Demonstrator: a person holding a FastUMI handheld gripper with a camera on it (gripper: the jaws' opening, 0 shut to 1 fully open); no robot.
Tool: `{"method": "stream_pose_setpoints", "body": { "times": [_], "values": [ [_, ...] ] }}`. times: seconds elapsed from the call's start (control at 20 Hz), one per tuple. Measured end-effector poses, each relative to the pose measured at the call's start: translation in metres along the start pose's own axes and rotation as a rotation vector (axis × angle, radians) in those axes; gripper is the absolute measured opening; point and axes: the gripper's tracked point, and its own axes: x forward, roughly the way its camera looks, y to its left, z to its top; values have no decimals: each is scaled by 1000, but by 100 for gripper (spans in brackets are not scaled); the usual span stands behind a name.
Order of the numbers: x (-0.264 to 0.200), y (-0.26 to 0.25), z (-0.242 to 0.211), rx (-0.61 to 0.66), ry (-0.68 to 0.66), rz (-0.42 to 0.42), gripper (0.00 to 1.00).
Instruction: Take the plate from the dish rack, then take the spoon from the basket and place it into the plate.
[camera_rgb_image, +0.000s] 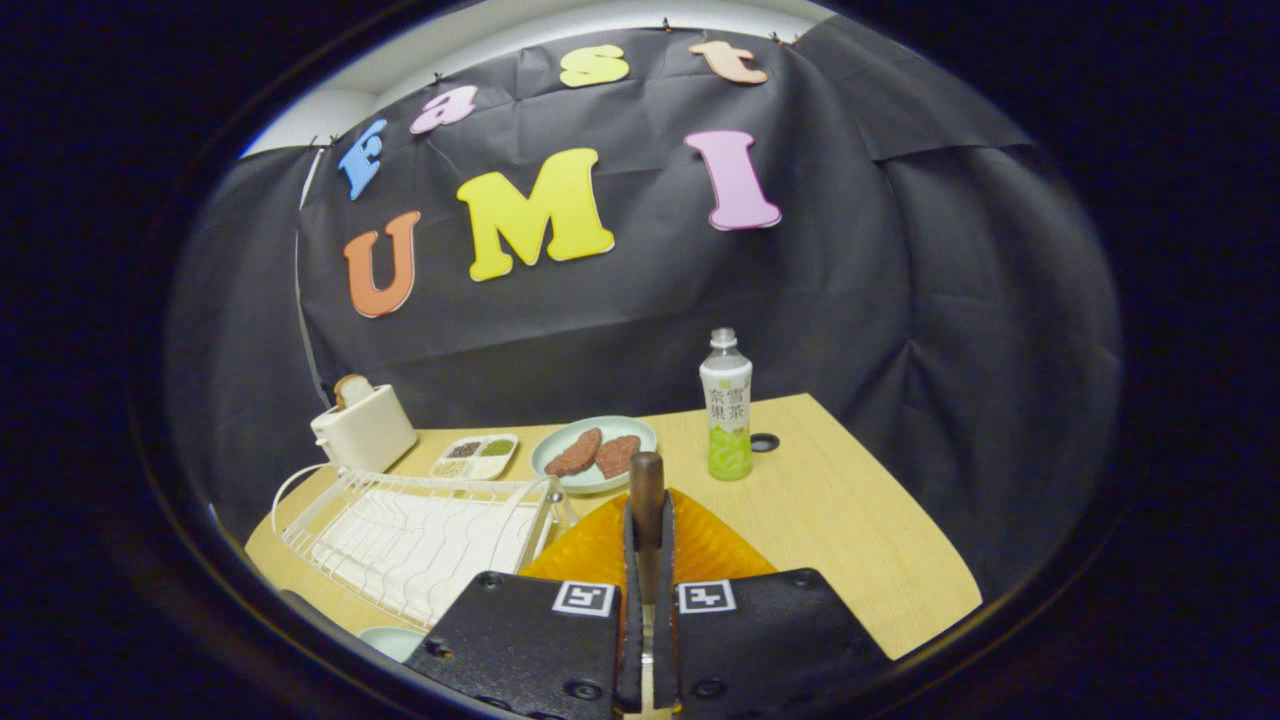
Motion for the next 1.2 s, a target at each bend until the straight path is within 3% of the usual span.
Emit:
{"method": "stream_pose_setpoints", "body": {
  "times": [0.35, 0.5, 0.9, 1.2],
  "values": [
    [-88, 36, 21, -122, -136, -82, 9],
    [-117, 72, 13, -161, -168, -69, 10],
    [-151, 156, -60, -156, -109, 12, 10],
    [-142, 167, -117, -56, -35, -34, 10]
  ]
}}
